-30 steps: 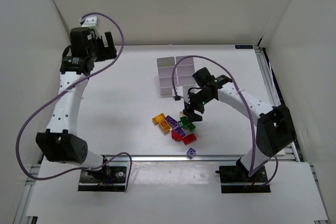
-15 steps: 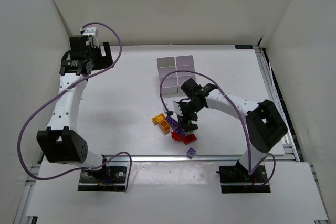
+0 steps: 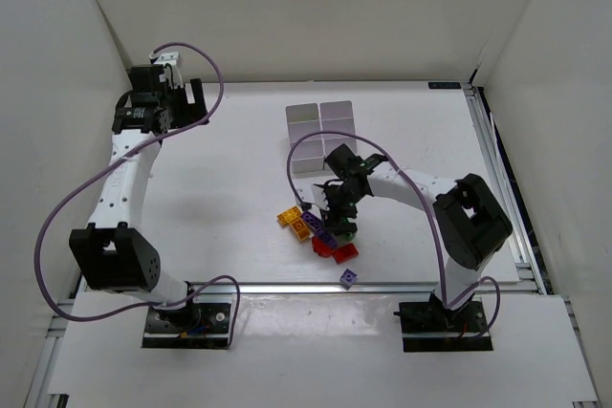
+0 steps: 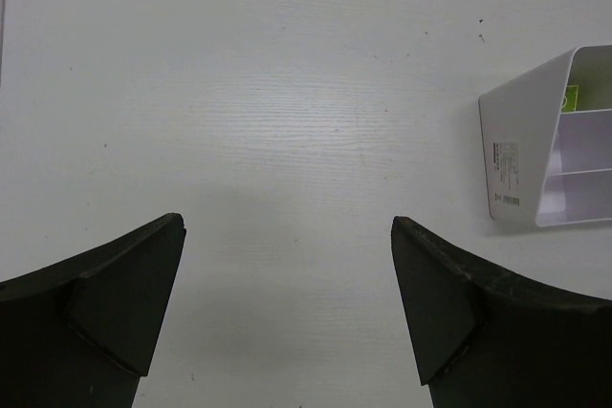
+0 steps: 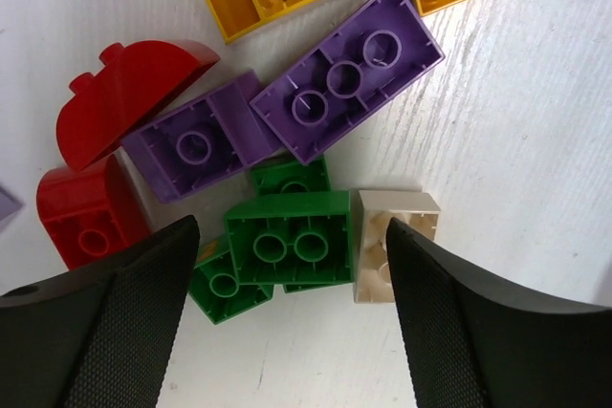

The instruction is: Sort the legos into containers by color

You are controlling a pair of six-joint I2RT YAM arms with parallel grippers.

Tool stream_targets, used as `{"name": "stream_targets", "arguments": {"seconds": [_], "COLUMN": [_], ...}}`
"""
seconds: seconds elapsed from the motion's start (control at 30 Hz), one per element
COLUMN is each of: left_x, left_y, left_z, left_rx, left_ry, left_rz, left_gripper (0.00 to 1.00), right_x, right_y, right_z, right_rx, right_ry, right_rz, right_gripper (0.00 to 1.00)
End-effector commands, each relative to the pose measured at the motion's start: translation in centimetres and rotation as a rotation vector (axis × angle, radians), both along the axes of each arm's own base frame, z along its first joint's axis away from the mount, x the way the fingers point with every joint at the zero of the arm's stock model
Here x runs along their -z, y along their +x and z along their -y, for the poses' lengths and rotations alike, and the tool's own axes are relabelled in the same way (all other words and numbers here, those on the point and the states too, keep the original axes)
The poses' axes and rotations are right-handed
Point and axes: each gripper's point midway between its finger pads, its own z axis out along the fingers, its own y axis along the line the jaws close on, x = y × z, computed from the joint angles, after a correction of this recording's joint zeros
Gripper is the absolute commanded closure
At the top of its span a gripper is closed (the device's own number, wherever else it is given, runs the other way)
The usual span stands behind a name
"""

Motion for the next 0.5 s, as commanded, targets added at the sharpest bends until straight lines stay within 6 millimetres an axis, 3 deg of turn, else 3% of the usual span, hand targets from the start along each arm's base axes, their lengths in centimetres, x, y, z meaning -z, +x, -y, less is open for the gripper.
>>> {"name": "stream_targets", "arguments": {"seconds": [0.0,0.13,0.3,0.4,0.47], "left_x": [-1.1,-0.7,-0.6,-0.4,-0.3], "left_y": [0.2,0.4,0.7,0.7,0.6], "left_z": [0.1,0.1,0.2,0.5,0.7], "left_rx": [0.008,0.003,0.005,0.012,0.016], "left_ry": [-0.010,-0.012,-0.025,-0.038,-0.049], "left_rz": [0.029,0.018,0.015,0.010,0.008], "left_gripper": [0.01,0.01,0.00,0.01,0.00], "right_x": [0.6,0.9,1.4,-0.1,-3.3], "right_y": [0.0,0.4,0.9,1.1,1.8], "right_z": [0.1,0.3,0.8,0.5,-0.2], "right_rx": [-0.013,-0.003,0.010,0.020,0.068], "right_ry": [0.001,-0.005,-0.025,-0.007,0.043], "right_rz": [0.011,0.037,0.071,0.075,0.094], "right_gripper": [0.20,0.41,0.51,0.62,0.68]}}
